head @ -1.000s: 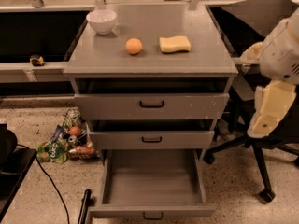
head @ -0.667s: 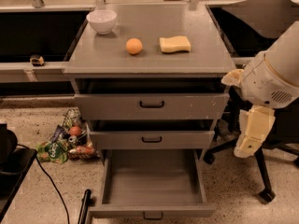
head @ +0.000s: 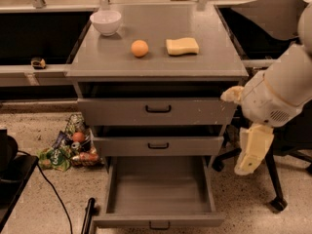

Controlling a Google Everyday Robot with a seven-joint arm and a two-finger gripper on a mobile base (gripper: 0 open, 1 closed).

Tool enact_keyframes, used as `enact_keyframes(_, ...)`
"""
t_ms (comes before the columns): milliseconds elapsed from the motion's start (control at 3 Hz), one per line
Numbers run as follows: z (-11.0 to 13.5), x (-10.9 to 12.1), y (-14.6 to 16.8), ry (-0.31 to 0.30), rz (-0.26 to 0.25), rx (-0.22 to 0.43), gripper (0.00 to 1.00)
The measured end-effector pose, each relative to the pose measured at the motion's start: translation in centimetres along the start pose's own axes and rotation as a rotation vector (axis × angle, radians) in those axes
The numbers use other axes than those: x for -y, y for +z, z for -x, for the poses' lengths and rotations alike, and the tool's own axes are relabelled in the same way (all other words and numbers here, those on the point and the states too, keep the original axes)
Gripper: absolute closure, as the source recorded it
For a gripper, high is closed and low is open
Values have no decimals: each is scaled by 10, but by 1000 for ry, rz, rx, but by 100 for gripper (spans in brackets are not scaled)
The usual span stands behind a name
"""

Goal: Close bottom drawer

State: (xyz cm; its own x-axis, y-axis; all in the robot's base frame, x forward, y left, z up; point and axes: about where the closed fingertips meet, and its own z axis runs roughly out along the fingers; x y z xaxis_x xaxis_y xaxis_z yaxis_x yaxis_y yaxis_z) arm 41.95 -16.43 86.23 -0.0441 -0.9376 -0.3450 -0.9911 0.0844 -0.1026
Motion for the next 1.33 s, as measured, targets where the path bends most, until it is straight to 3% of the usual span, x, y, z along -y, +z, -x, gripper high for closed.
enact_keyframes(667,0,-39,142,-25,115,187,0)
enact_keyframes(1000,-2,-57,221,5,215,314,0)
enact_keyframes(1333,-2,-57,221,5,215,314,0)
